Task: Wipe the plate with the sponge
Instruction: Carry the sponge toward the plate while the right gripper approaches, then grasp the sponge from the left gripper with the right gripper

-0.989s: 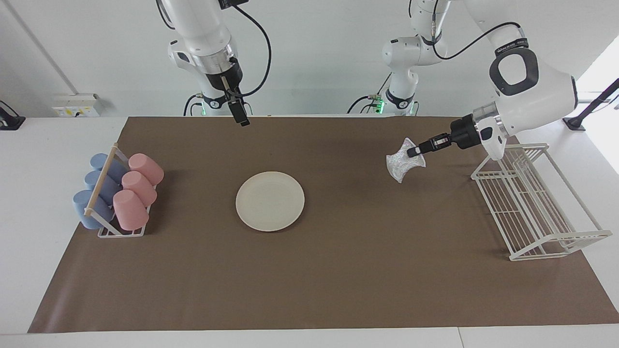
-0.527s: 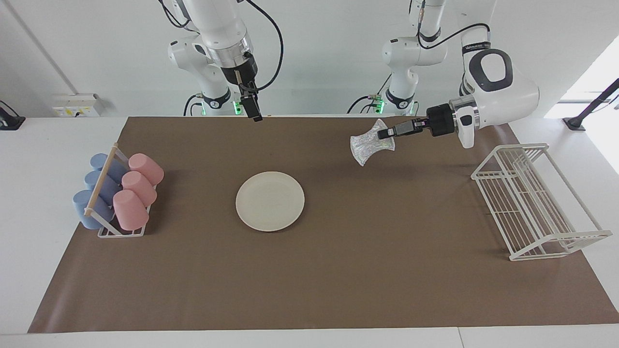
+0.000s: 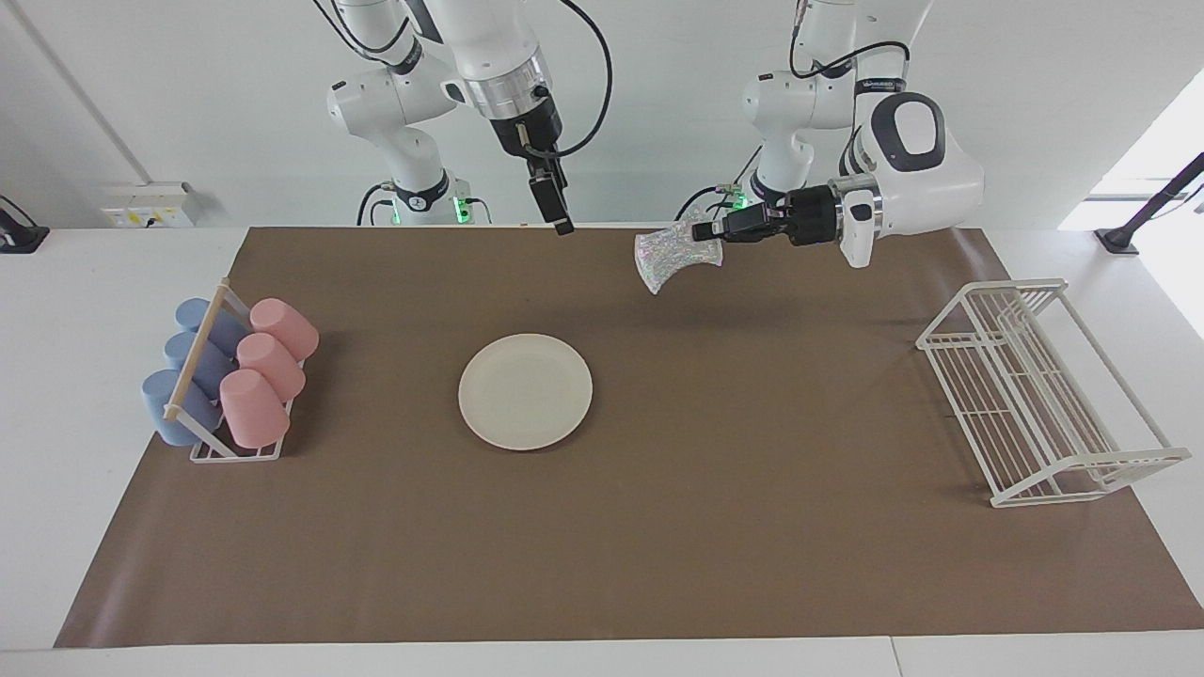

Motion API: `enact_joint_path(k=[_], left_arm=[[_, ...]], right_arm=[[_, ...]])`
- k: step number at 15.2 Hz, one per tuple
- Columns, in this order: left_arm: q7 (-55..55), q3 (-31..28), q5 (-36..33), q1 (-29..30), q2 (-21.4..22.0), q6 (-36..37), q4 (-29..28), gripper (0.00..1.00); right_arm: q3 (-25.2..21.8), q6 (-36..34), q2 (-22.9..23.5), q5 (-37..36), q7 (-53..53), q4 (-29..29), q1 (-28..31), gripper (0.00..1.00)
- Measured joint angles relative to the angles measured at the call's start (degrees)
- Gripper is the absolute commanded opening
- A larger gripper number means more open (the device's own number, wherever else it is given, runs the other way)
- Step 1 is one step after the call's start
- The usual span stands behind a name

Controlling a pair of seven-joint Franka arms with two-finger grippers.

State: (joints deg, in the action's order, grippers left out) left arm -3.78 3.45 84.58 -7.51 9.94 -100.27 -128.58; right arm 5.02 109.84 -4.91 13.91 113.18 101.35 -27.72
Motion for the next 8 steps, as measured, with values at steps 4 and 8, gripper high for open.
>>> enact_joint_path(k=[4,8], left_arm=[[3.3,0.0,2.8,-3.0,1.3,-2.3,-2.6,0.00],[4.7,0.0,3.2,-3.6,1.8,-2.6,-3.1,0.00]], right_arm=[[0.2,4.9,-1.5,0.0,5.4,2.6,-4.6,1.00],[0.2,7.2,-1.8,0.0,6.5,3.3,-6.0,1.00]])
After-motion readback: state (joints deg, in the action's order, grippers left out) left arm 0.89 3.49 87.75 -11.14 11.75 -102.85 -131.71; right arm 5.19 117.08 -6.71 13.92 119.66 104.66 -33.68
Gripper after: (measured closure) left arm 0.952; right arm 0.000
